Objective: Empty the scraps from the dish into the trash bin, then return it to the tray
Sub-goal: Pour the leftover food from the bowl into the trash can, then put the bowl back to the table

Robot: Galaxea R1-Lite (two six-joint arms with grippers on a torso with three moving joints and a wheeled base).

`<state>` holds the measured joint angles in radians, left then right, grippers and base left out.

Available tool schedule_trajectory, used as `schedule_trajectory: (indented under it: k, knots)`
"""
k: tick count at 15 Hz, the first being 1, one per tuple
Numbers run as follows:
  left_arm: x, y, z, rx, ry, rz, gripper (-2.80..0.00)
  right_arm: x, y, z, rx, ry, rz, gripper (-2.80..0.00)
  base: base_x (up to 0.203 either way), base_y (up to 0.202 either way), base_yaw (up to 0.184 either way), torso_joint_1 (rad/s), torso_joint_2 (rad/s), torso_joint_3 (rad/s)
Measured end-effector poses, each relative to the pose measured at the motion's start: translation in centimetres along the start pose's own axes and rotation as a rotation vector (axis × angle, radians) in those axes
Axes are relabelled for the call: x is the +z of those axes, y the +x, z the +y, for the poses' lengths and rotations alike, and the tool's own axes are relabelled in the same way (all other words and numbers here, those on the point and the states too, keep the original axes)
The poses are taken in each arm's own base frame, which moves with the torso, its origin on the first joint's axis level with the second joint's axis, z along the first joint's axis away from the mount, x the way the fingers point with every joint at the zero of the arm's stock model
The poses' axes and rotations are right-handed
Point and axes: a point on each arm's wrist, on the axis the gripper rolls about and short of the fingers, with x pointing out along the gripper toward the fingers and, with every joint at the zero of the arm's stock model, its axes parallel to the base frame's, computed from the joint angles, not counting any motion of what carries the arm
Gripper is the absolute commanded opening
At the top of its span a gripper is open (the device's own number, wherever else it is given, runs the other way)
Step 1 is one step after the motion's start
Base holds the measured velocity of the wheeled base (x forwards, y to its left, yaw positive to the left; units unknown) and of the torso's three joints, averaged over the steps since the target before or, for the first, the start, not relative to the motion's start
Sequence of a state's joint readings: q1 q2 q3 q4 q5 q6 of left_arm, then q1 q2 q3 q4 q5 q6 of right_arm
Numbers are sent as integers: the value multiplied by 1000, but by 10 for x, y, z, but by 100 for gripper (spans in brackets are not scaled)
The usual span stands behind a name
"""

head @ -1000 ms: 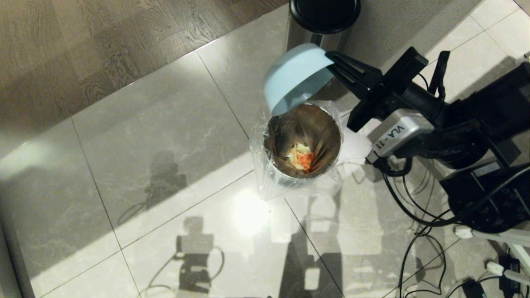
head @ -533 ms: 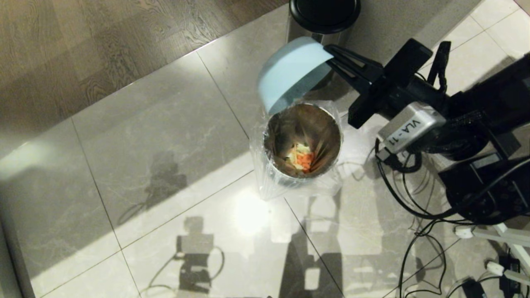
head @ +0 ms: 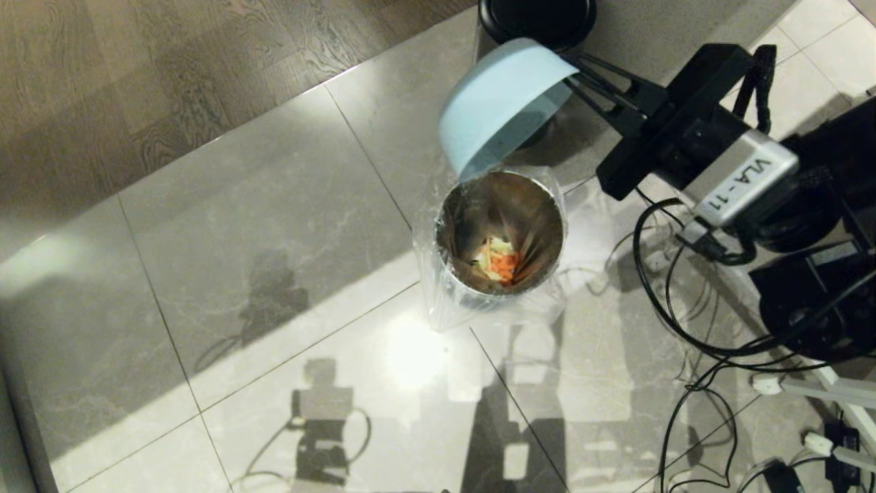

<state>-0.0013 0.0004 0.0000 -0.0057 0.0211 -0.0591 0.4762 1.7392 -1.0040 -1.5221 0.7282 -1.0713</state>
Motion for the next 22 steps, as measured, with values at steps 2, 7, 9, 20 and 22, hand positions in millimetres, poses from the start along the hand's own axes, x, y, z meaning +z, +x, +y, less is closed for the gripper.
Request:
schedule_trajectory:
  k: [2, 7, 9, 20, 22]
  knots:
    - [0, 0, 0, 1, 0, 0, -280, -1, -5, -7, 23, -7, -37, -280, 0, 0, 0, 0, 0, 0]
    - [0, 0, 0, 0, 0, 0, -280, 0, 0, -25, -5, -25, -75, -280, 0, 0, 0, 0, 0, 0]
    - [0, 0, 0, 0, -1, 0, -280, 4, 7, -33, -18, -51, -123, -280, 0, 0, 0, 0, 0, 0]
    - [0, 0, 0, 0, 0, 0, -280, 29, 24, -53, -85, -60, -219, -280, 0, 0, 0, 0, 0, 0]
    - [0, 0, 0, 0, 0, 0, -280, 33, 23, -55, -85, -56, -226, -280, 0, 0, 0, 0, 0, 0]
